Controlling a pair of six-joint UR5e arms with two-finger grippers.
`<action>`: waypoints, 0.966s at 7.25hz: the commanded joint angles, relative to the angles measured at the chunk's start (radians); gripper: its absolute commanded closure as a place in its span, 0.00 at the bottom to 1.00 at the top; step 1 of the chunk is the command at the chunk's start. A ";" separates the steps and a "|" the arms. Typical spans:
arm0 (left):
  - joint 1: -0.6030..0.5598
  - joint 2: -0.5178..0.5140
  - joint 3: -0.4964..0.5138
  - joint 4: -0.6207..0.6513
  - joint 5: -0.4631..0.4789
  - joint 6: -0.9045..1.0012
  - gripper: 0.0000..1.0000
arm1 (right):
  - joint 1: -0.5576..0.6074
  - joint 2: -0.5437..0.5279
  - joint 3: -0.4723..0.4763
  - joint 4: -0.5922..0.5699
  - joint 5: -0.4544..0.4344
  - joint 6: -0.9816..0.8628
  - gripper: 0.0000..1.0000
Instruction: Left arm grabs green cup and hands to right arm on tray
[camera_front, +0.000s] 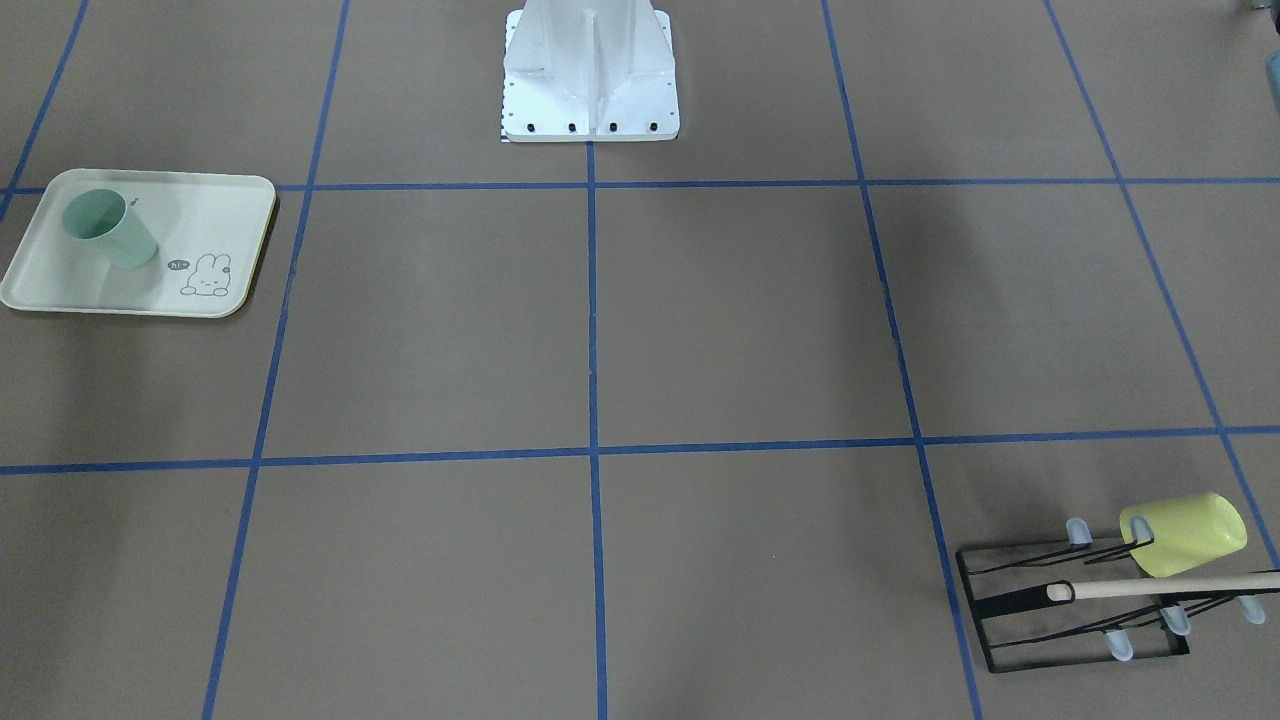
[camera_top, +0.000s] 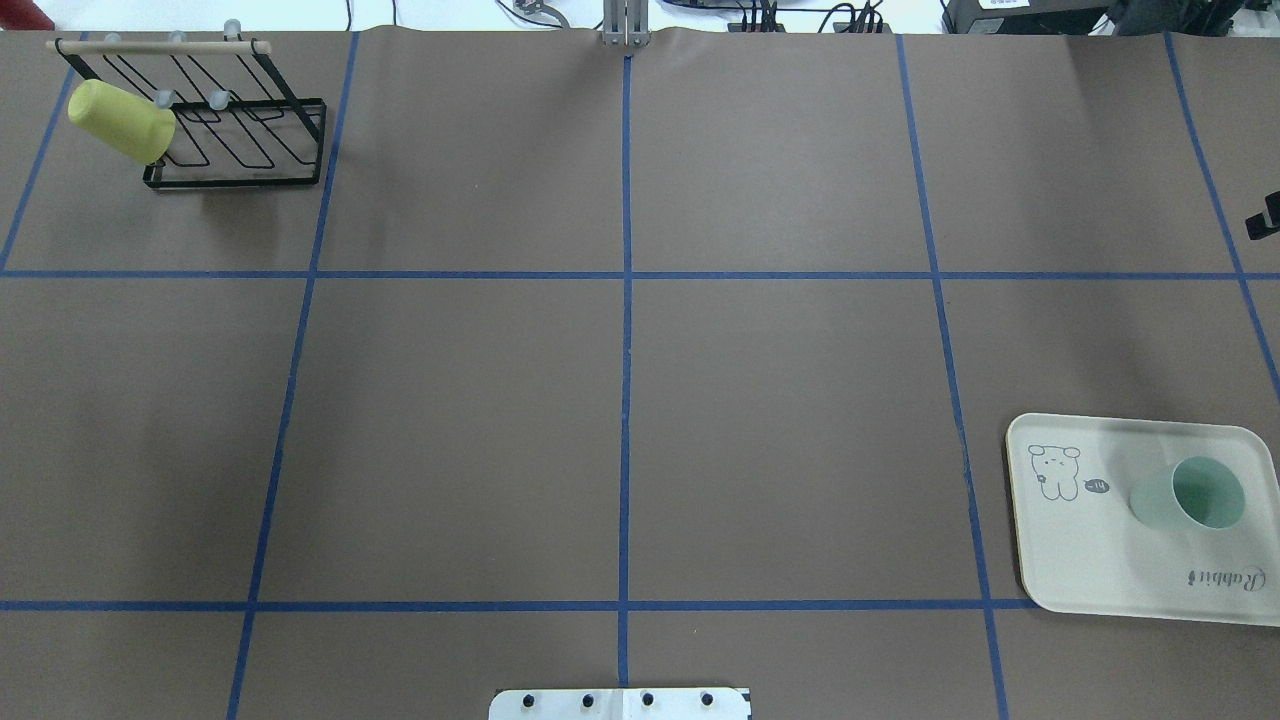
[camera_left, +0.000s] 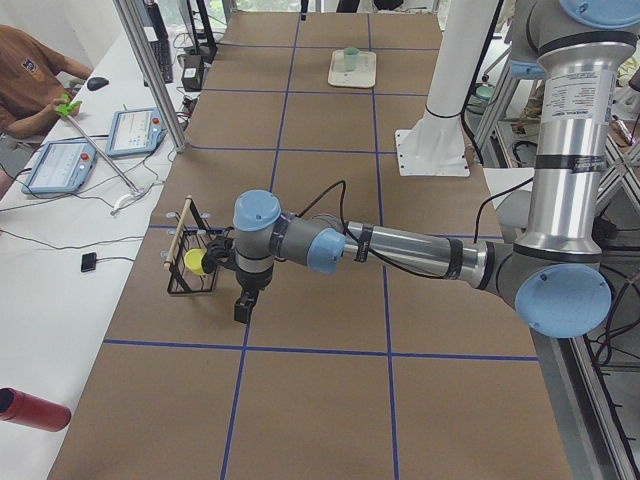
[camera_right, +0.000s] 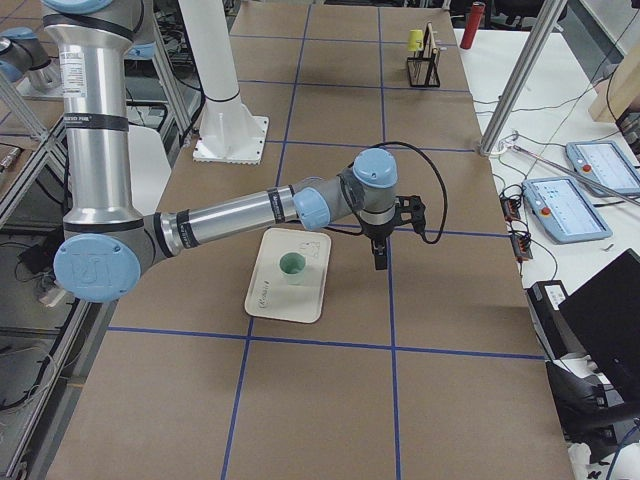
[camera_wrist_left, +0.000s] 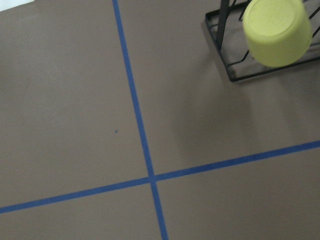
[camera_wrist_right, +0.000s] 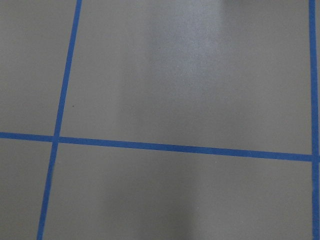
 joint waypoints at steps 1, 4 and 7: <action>-0.033 0.003 -0.004 0.124 -0.105 0.032 0.00 | 0.020 -0.001 0.000 -0.050 0.008 -0.023 0.00; -0.068 0.052 -0.039 0.151 -0.168 0.032 0.00 | 0.024 -0.017 0.004 -0.048 0.007 -0.023 0.00; -0.065 0.117 -0.179 0.194 -0.165 -0.003 0.00 | 0.023 -0.022 0.004 -0.050 0.027 -0.019 0.00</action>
